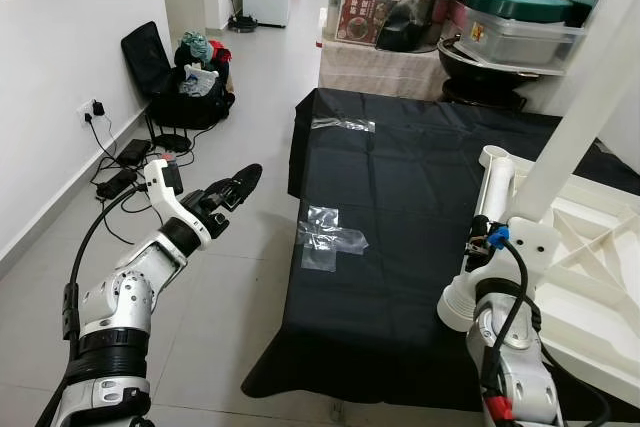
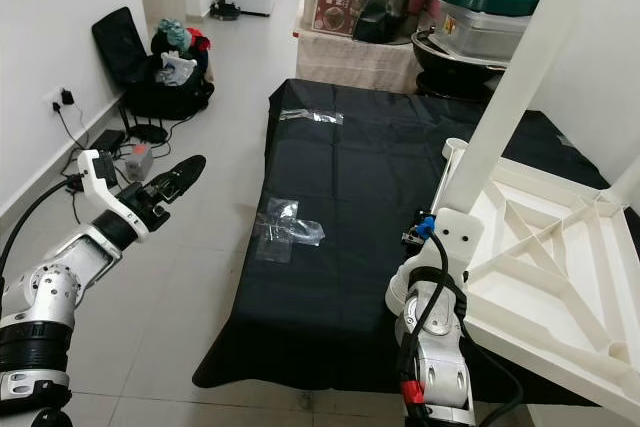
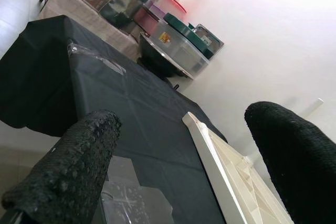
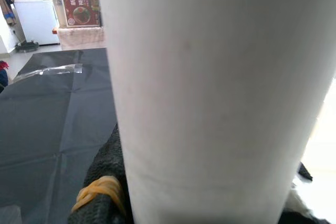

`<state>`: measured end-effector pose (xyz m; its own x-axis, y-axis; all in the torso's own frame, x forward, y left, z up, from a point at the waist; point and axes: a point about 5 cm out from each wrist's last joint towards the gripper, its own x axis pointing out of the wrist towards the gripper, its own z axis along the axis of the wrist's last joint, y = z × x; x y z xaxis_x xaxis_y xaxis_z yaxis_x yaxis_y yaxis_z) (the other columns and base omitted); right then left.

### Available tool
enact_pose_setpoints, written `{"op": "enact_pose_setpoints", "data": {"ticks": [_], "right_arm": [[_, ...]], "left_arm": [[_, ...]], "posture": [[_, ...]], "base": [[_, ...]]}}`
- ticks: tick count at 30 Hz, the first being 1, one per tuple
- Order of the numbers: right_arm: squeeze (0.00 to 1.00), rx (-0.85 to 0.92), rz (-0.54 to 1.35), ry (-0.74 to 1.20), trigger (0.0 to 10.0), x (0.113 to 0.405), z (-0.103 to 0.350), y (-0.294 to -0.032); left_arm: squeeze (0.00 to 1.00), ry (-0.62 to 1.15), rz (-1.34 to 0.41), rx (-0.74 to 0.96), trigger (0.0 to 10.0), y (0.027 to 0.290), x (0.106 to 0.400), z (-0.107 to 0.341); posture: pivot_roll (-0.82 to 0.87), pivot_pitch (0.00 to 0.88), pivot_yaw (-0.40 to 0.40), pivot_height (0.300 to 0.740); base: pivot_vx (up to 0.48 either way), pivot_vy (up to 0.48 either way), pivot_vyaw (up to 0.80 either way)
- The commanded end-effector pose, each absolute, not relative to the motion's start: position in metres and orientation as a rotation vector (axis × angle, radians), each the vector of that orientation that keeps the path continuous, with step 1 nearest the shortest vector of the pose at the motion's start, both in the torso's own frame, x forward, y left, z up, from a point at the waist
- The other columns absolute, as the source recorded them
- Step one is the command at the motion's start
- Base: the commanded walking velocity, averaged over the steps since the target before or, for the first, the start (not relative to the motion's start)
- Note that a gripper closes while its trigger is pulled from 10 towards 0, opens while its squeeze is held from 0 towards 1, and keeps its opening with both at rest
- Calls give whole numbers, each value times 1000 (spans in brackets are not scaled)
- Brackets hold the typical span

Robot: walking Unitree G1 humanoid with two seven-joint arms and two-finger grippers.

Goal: Building children table

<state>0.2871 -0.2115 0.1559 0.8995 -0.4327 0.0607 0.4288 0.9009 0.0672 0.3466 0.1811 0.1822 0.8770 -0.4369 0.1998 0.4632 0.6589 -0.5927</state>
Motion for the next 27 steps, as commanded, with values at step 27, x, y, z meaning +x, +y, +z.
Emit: {"op": "enact_pose_setpoints", "data": {"ticks": [27], "right_arm": [[0, 36, -519, -84, 10000, 280, 157, -226]], "left_arm": [[0, -22, -523, -674, 10000, 178, 349, 179]], "posture": [[25, 0, -69, 740]], "base": [[0, 0, 0]]}}
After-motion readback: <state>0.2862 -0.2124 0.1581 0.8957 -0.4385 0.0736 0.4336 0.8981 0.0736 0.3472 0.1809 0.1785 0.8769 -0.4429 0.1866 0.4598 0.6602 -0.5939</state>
